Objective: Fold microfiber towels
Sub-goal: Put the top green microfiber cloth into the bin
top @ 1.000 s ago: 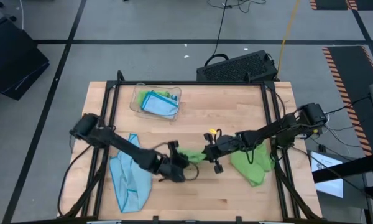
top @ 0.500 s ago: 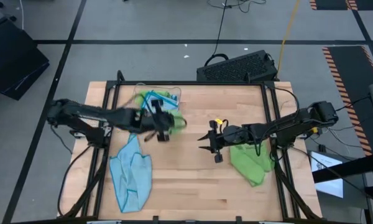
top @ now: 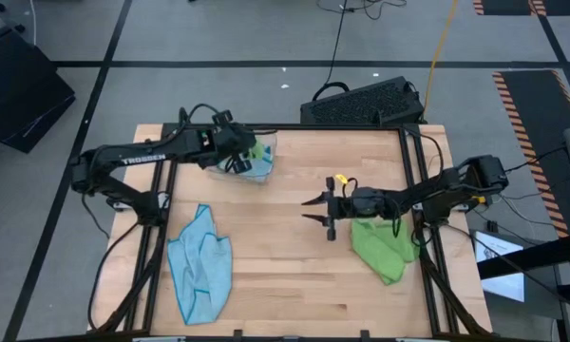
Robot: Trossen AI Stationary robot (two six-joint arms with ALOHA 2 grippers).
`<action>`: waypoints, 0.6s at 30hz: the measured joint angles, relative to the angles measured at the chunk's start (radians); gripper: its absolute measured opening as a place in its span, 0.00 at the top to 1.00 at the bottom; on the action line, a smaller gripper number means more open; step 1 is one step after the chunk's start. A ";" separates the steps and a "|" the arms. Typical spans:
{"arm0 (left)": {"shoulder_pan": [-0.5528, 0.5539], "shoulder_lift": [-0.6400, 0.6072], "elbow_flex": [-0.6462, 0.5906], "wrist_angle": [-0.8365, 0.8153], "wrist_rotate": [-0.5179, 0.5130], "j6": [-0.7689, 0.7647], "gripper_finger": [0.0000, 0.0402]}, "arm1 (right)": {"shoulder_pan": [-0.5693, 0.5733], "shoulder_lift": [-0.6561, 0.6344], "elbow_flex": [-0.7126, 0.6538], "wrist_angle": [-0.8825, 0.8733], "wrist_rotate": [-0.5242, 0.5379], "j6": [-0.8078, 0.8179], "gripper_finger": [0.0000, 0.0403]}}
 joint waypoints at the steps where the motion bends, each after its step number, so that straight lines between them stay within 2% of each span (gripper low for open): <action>1: 0.006 0.005 0.001 0.006 0.000 -0.001 0.99 | -0.007 0.001 0.000 0.001 0.000 -0.002 0.66; 11: -0.009 0.007 0.001 -0.001 0.004 0.012 0.99 | -0.118 0.001 0.000 0.074 -0.001 -0.072 0.66; 18: -0.021 0.005 0.001 -0.121 0.006 -0.027 0.99 | -0.202 0.001 0.000 0.089 -0.003 -0.079 0.67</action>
